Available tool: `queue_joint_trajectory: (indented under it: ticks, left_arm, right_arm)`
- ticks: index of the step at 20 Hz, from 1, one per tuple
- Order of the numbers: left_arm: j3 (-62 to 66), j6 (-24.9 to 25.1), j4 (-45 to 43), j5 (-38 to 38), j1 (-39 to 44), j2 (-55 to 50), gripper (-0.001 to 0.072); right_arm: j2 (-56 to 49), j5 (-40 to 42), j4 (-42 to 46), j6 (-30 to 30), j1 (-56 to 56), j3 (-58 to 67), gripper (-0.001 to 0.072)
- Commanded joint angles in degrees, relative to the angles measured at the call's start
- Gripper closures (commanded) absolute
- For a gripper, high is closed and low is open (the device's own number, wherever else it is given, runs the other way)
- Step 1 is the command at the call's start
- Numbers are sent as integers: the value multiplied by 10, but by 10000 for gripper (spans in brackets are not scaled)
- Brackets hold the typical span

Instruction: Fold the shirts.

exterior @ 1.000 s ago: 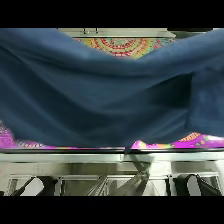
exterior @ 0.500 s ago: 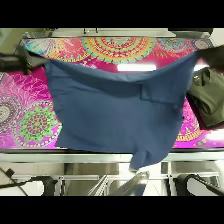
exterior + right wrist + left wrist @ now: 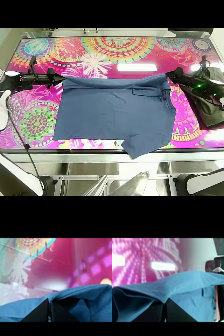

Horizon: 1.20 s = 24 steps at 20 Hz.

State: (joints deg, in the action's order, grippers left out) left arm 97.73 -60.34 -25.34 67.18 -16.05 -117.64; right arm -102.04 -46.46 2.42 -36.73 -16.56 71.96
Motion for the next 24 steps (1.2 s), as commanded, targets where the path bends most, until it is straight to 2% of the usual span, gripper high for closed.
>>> queue_joint_trajectory:
  ticks: [1, 3, 6, 8, 11, 17, 24]
  left_arm:
    - [88, -7, -3, 21, -7, -63, 690]
    - [123, -16, -7, 35, -17, -78, 690]
    - [145, -16, -11, 71, -26, -88, 690]
    - [146, -16, -49, 90, -24, -87, 690]
    - [146, -16, -108, 117, -16, -87, 690]
    - [146, -16, -172, 128, -12, -87, 691]
    - [179, -17, -171, 139, -19, -87, 689]
  right_arm:
    - [-31, -22, -12, 12, -2, 23, 691]
    - [-31, -62, -3, 2, -17, 23, 691]
    - [-31, -100, 60, -57, -35, 23, 692]
    - [-31, -108, 124, -100, -36, 23, 692]
    - [-31, -126, 183, -128, -31, 17, 692]
    - [-31, -112, 265, -158, -33, 1, 693]
    - [-31, -76, 264, -158, -34, 1, 692]
